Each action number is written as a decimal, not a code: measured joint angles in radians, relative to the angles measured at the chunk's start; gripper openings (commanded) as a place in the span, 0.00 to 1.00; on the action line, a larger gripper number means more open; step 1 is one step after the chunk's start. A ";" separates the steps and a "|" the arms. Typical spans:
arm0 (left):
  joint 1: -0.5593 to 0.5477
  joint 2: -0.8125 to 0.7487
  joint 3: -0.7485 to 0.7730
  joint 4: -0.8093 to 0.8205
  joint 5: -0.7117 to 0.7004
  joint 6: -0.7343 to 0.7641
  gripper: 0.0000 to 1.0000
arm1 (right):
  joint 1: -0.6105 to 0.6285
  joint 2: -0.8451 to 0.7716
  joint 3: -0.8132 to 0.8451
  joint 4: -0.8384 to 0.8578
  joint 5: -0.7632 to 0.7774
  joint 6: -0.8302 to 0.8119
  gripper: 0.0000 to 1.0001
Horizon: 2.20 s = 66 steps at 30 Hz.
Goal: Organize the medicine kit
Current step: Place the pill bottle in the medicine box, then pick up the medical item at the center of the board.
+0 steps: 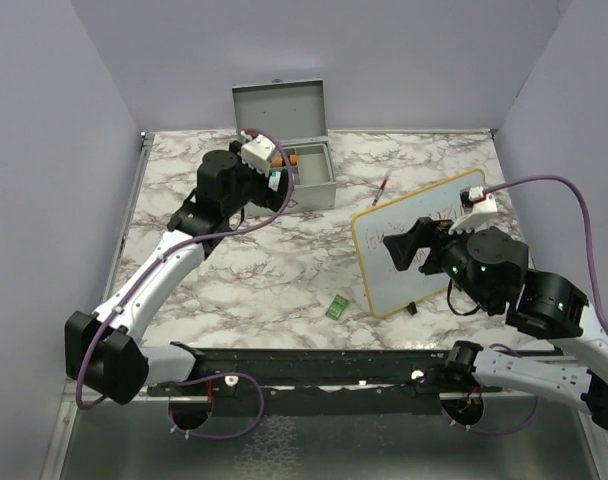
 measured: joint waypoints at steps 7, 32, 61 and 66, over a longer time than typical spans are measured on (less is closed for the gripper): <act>0.000 -0.151 -0.194 -0.026 0.052 -0.264 0.99 | 0.000 0.109 -0.008 -0.006 -0.077 0.039 0.82; 0.024 -0.612 -0.407 -0.265 -0.357 -0.260 0.95 | 0.014 0.639 -0.062 0.091 -0.541 -0.118 0.88; 0.022 -0.756 -0.497 -0.268 -0.675 -0.235 0.95 | 0.012 0.983 -0.013 0.056 -0.541 -0.465 1.00; 0.022 -0.759 -0.497 -0.268 -0.675 -0.232 0.95 | -0.008 0.992 -0.019 0.057 -0.544 -0.498 0.99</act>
